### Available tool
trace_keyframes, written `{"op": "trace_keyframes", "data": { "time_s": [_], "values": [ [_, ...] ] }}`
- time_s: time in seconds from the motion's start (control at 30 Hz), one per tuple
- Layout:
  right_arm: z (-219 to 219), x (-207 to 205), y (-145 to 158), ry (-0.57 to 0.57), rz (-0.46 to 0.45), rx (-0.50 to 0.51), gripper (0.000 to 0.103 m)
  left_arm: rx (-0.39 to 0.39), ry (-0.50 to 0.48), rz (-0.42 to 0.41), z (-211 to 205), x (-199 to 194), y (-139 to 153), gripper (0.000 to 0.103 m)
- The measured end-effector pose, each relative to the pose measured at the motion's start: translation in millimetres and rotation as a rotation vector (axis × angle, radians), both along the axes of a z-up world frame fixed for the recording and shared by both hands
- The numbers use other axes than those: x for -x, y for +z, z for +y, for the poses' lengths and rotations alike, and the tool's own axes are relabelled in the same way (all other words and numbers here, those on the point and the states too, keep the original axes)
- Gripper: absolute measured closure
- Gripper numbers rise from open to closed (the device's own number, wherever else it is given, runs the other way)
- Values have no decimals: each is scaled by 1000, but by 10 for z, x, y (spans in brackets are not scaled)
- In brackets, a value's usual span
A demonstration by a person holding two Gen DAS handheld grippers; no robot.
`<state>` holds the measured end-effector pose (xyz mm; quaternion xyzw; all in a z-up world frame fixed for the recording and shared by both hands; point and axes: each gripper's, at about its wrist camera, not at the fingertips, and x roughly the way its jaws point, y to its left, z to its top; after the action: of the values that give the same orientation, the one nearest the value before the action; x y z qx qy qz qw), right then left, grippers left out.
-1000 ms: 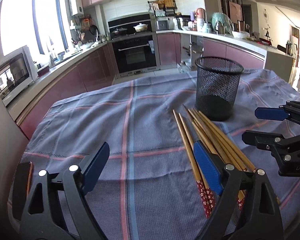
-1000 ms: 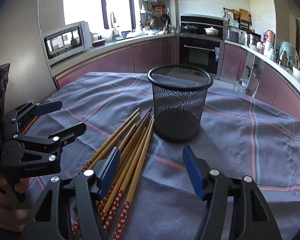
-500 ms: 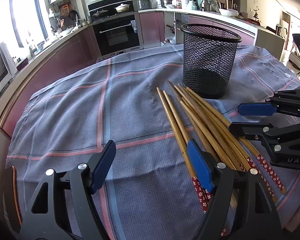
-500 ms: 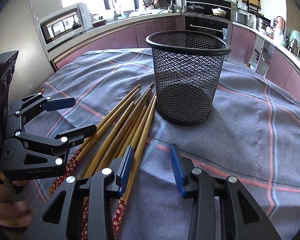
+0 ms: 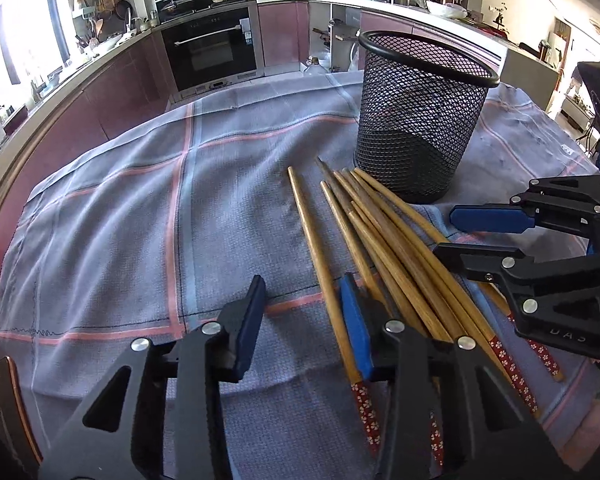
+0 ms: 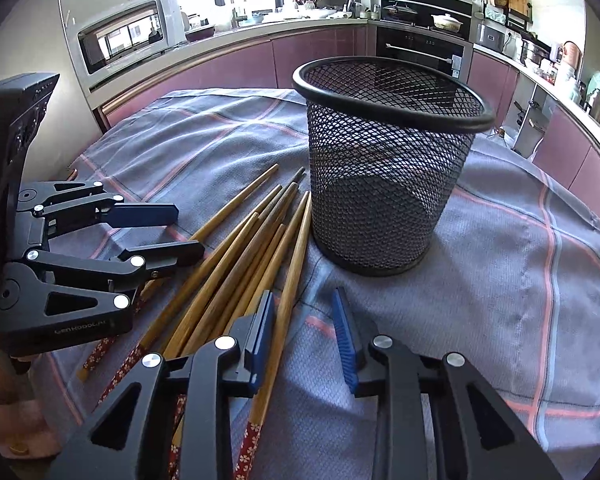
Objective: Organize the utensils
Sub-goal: 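Close the left tool on one chopstick while the right tool grasps another, then lift the chopsticks upright and lower them into the black mesh holder with both tools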
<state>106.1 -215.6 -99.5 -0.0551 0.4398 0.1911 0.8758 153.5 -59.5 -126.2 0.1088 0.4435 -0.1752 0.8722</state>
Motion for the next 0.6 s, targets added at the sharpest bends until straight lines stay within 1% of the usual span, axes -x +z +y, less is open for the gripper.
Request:
{"op": "trace_keyframes", "data": {
  "time_s": [0.07, 0.1, 0.17, 0.23, 0.43, 0.53, 0.6],
  "values": [
    [-8, -6, 1, 3, 5, -9, 83, 13, -3, 11, -17, -34, -1, 82],
    [-21, -9, -1, 3, 12, -21, 91, 16, -4, 12, -33, -42, 0, 85],
    [-48, -8, -2, 2, 18, -36, 96, 27, -3, 15, -55, -1, 2, 92],
    [-85, -3, 7, -6, 22, -56, 97, 48, 8, 23, -44, -1, 7, 95],
    [-134, 104, 114, 3, -11, -85, 97, 91, 45, 28, 95, 66, 51, 95],
    [-188, 193, 265, 23, -45, -124, 97, 130, 53, 15, 218, 109, 169, 95],
    [-230, 249, 401, 35, -82, -147, 97, 164, 53, -8, 299, 135, 313, 95]
  ]
}}
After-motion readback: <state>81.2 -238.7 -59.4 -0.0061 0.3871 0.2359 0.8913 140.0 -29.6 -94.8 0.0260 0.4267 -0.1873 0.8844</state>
